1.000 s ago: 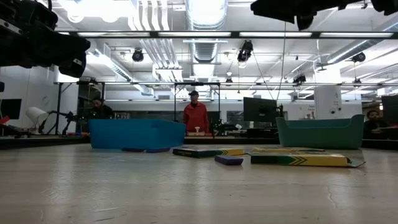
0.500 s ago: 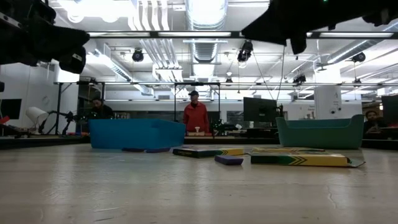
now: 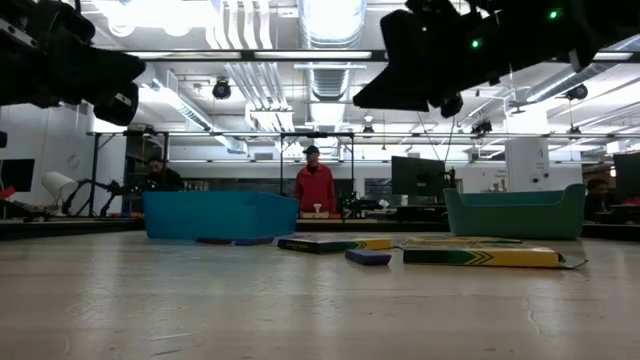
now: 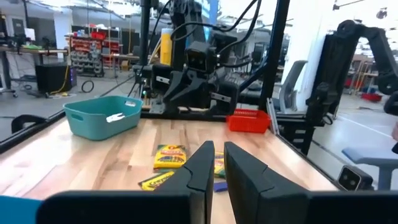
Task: Pick & Place School Supplies
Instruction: Put the yellow crayon box into the blue bin
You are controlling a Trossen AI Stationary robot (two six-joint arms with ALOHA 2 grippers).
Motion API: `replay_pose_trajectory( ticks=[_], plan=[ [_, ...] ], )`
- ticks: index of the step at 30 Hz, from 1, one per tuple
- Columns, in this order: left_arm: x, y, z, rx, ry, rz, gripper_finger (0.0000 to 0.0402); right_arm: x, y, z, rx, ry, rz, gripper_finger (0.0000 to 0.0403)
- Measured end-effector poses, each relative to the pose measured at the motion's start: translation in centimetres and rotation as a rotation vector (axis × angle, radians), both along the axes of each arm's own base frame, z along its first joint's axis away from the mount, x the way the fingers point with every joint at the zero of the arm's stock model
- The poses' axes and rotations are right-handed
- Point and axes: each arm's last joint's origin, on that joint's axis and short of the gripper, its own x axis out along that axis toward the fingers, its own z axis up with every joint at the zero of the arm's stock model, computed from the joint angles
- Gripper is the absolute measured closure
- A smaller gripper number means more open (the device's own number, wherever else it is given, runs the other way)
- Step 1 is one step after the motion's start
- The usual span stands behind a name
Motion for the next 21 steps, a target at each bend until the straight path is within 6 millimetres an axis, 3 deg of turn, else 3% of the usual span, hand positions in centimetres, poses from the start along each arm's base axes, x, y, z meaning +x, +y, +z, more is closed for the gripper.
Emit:
replay_pose_trajectory(
  ticks=[12,21],
  plan=[
    [0.7,0.2,-1.2,0.014,0.145,0.058,0.0360,0.6,-0.8,-1.2,0.139,0.063,0.068,0.0351],
    [1.7,0.2,-0.6,0.040,0.079,0.070,0.0361,0.6,-1.2,-1.5,0.203,0.077,0.030,0.0351]
  ],
)
